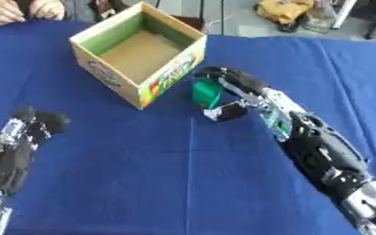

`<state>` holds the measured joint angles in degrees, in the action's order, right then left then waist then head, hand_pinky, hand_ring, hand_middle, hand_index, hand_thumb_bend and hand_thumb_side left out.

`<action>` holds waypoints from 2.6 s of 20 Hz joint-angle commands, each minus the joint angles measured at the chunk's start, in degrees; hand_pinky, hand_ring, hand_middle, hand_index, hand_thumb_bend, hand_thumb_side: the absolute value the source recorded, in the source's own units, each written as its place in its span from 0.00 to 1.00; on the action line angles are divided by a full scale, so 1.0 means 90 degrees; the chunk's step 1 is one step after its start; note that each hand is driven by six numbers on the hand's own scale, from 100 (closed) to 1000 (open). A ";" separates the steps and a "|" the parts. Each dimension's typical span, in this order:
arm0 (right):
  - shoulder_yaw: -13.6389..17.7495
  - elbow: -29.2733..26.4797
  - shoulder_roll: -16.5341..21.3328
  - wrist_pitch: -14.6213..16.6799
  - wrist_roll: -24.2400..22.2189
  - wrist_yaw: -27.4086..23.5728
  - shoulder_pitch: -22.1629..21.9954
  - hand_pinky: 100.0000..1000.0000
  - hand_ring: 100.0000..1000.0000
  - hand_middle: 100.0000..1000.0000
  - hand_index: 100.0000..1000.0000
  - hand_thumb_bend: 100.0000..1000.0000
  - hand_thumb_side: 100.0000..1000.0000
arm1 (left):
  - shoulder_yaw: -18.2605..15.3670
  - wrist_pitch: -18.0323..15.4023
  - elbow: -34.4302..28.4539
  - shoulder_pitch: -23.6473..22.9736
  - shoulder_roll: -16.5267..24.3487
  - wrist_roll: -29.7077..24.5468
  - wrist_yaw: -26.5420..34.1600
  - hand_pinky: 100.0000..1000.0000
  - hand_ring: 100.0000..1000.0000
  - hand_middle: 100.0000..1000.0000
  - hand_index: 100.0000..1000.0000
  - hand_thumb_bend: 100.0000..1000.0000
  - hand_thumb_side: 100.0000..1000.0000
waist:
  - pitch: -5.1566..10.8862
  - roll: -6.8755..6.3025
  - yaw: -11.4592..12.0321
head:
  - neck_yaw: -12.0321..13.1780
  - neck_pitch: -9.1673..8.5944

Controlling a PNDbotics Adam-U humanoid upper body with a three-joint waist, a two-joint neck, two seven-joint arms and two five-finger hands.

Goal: Pick up objects on the table and place them in the box.

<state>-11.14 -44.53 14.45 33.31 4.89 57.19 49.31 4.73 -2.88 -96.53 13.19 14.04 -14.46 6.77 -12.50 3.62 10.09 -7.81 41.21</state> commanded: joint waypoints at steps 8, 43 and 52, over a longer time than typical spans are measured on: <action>0.0217 0.0083 0.0013 0.0126 0.0922 0.0805 0.0086 0.63 0.53 0.68 0.88 0.13 0.21 | -0.0003 0.0008 -0.0081 0.0079 0.0019 -0.0017 -0.0014 0.80 0.75 0.57 0.66 0.13 1.00 | 0.0096 -0.0049 -0.0040 | 0.0018 -0.0051; 0.0184 -0.1120 0.1255 -0.0285 0.0258 -0.0918 0.0563 0.62 0.50 0.67 0.88 0.16 0.11 | 0.0595 0.0209 -0.0262 0.0613 -0.0288 -0.0615 0.0318 0.80 0.75 0.57 0.65 0.17 1.00 | 0.0250 0.0387 0.1504 | -0.0845 -0.0506; 0.0383 -0.0190 0.1210 -0.0168 0.0383 -0.0301 0.0572 0.65 0.57 0.71 0.89 0.08 0.19 | 0.0702 0.0229 -0.0321 0.0770 -0.0341 -0.0737 0.0393 0.80 0.75 0.57 0.65 0.17 1.00 | 0.0146 0.0381 0.1982 | -0.1221 -0.0681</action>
<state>-8.16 -47.31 24.01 31.65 8.13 53.12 53.56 10.76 -0.76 -98.15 19.21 11.01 -20.83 9.98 -11.77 7.55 27.96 -18.32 35.96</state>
